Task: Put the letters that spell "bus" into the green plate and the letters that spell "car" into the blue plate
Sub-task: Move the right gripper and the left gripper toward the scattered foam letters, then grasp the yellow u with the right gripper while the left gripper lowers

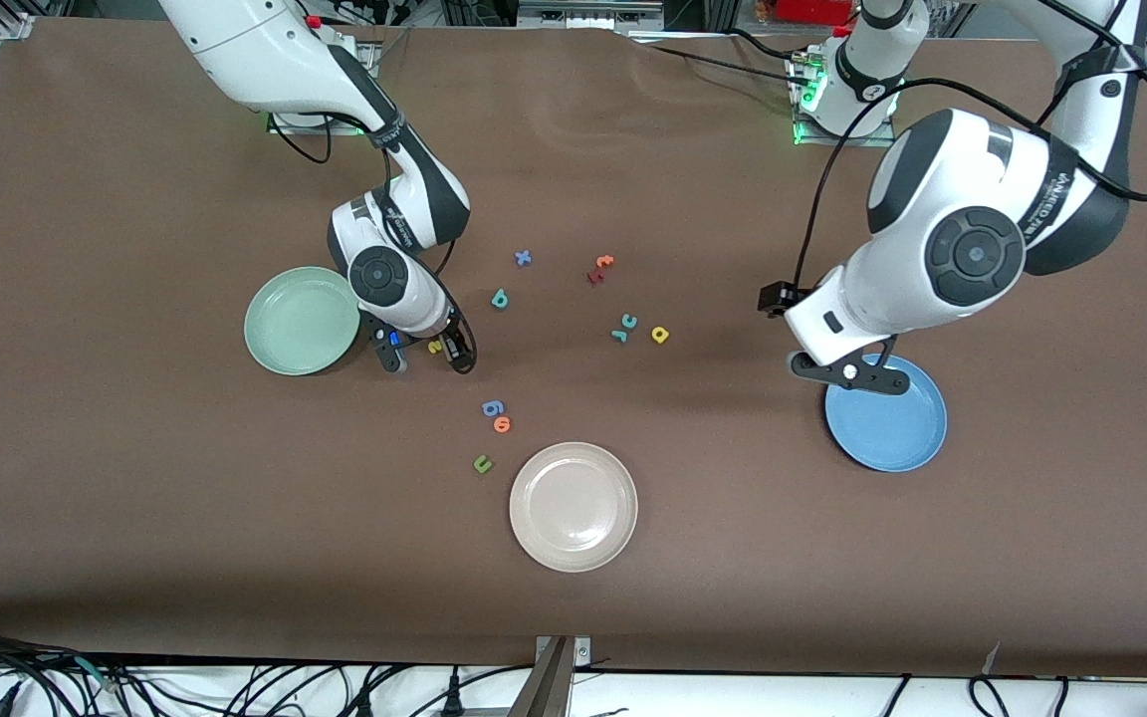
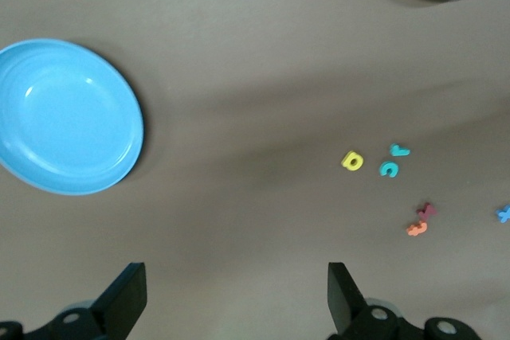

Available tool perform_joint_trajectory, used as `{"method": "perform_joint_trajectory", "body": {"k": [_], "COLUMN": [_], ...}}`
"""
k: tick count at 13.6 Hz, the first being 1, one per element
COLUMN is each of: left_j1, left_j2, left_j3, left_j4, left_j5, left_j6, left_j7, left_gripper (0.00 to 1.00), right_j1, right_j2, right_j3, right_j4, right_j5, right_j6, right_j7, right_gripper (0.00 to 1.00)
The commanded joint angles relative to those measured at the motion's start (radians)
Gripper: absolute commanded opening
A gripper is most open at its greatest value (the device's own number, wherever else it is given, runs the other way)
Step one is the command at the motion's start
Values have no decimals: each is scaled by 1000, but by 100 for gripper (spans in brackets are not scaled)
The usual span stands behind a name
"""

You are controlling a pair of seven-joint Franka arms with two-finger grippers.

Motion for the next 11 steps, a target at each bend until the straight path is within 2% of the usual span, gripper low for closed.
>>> {"method": "perform_joint_trajectory", "body": {"k": [1, 3, 5, 6, 8, 11], "left_j1": [-61, -75, -111, -116, -122, -140], "left_j2": [34, 60, 68, 71, 74, 72], "left_j3": [0, -2, -2, -2, -5, -12], "left_j4": [-5, -23, -91, -94, -117, -251], "left_j5": [4, 3, -5, -7, -10, -10], "left_j6": [74, 93, 163, 168, 202, 404], "left_j7": [-15, -15, -17, -19, -19, -20], "left_gripper": [100, 100, 100, 100, 100, 100], "right_j1": [-5, -5, -5, -5, -6, -8], "right_j2": [-120, -126, -125, -123, -117, -89], "right_j3": [0, -5, -9, -9, -9, -8], "right_j4": [-124, -129, -163, -187, -201, -198], "right_j5": [19, 19, 19, 19, 19, 19], "right_j6": [18, 30, 129, 168, 183, 211], "right_j7": [4, 4, 12, 12, 12, 12], "right_gripper": [88, 88, 88, 88, 88, 88]}}
